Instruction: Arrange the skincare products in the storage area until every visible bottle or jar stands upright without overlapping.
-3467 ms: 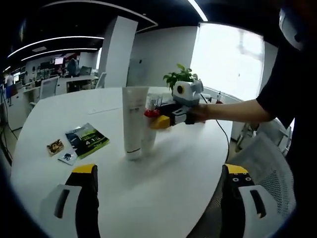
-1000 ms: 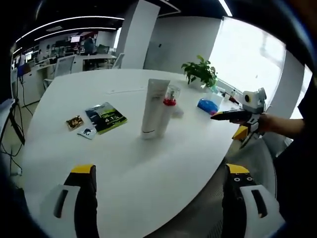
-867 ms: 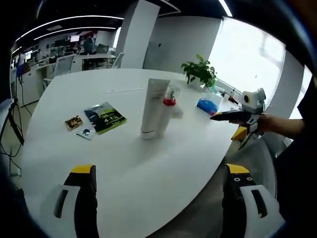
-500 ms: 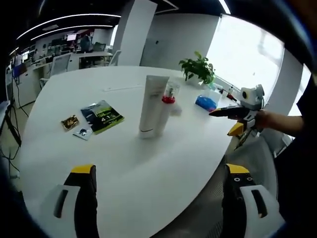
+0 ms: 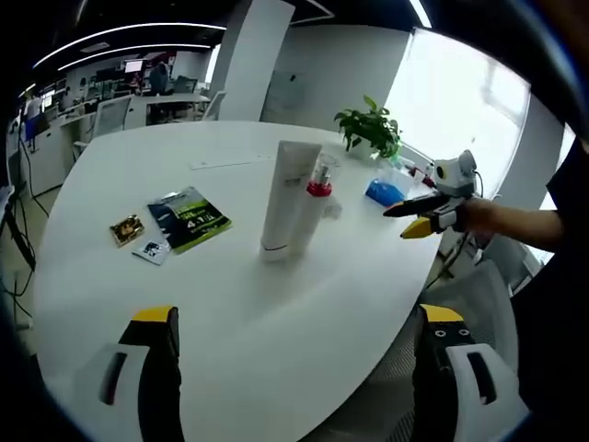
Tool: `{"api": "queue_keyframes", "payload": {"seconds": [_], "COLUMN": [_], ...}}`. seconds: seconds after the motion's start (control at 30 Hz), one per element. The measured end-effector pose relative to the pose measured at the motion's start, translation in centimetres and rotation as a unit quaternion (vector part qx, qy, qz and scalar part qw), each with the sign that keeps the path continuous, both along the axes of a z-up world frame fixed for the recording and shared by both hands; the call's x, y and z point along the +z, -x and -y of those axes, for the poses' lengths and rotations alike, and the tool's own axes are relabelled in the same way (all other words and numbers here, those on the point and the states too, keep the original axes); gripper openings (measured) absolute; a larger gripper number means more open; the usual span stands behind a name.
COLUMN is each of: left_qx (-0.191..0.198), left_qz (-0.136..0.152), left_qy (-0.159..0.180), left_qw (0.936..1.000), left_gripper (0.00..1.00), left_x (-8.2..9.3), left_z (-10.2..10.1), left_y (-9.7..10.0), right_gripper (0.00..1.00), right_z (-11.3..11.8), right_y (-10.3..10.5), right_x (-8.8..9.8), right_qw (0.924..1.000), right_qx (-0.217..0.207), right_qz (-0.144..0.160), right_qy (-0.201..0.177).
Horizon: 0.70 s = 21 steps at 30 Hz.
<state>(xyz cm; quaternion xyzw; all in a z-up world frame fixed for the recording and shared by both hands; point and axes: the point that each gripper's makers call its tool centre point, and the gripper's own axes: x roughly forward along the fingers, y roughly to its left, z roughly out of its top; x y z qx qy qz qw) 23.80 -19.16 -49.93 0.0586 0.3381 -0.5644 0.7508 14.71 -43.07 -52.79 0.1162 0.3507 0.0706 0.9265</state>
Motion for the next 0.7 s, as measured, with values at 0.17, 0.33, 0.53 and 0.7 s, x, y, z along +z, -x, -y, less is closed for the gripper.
{"api": "queue_keyframes", "payload": {"seconds": [0.17,0.33,0.53,0.7], "left_qx": [0.006,0.011,0.016,0.018], "left_qz": [-0.005,-0.008,-0.015,-0.018], "left_qy": [-0.005,-0.007,-0.009,-0.01], "left_qw": [1.0,0.9999,0.9997,0.9996], "left_gripper": [0.99,0.99,0.98,0.98], "left_x": [-0.3,-0.6,-1.1,-1.5], "left_z": [-0.2,-0.5,-0.6,-0.6], "left_y": [-0.1,-0.5,-0.8,-1.2], "right_gripper": [0.6,0.58,0.51,0.46], "right_z": [2.2,3.8,5.3,5.6], "right_y": [-0.9,-2.1,-3.1,-3.0], "right_x": [-1.0,-1.7,-2.9,-3.7], "right_qw": [0.9991,0.9981,0.9961,0.9934], "right_qx": [-0.025,-0.035,-0.037,-0.035], "right_qz": [-0.033,-0.049,-0.08,-0.108], "right_qy": [0.009,0.009,0.01,0.014]}}
